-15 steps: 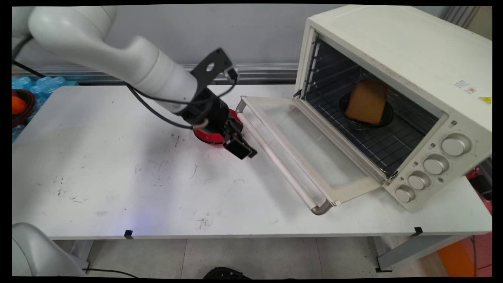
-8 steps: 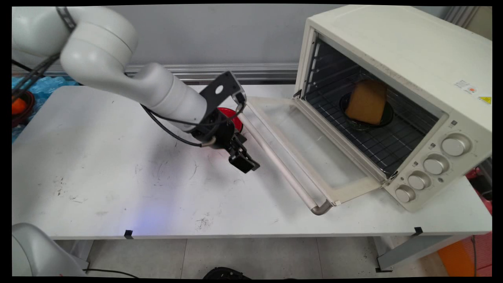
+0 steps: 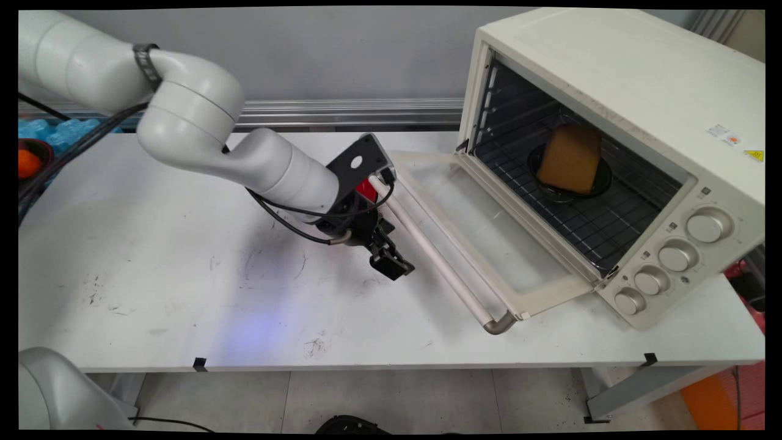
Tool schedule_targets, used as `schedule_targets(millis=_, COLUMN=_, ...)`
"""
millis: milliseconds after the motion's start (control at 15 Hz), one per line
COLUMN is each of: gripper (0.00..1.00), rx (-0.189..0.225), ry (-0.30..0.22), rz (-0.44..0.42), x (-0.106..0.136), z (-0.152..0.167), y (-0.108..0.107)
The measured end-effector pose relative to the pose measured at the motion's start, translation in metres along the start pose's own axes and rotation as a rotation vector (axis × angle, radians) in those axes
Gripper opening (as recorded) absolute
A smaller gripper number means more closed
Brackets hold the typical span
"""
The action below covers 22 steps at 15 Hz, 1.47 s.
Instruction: Close the oven
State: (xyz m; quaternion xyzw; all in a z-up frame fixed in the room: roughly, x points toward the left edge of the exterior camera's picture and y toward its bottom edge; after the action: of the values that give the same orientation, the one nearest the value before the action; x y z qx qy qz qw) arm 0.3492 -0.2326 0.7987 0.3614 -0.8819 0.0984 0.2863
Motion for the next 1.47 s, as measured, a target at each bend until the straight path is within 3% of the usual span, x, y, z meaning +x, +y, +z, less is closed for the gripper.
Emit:
schedule_targets(millis=200, gripper=1.0, rx=0.003, ry=0.012, rz=-0.002, x=-0.002, z=0.012, y=0.0)
schedule_targets(millis=267, gripper=0.0, rx=0.003, ry=0.016, rz=-0.003, x=-0.003, z=0.014, y=0.0)
schedule_targets(millis=1467, gripper=0.0, rx=0.027, ry=0.11, rz=-0.041, x=-0.005, z=0.04, y=-0.004)
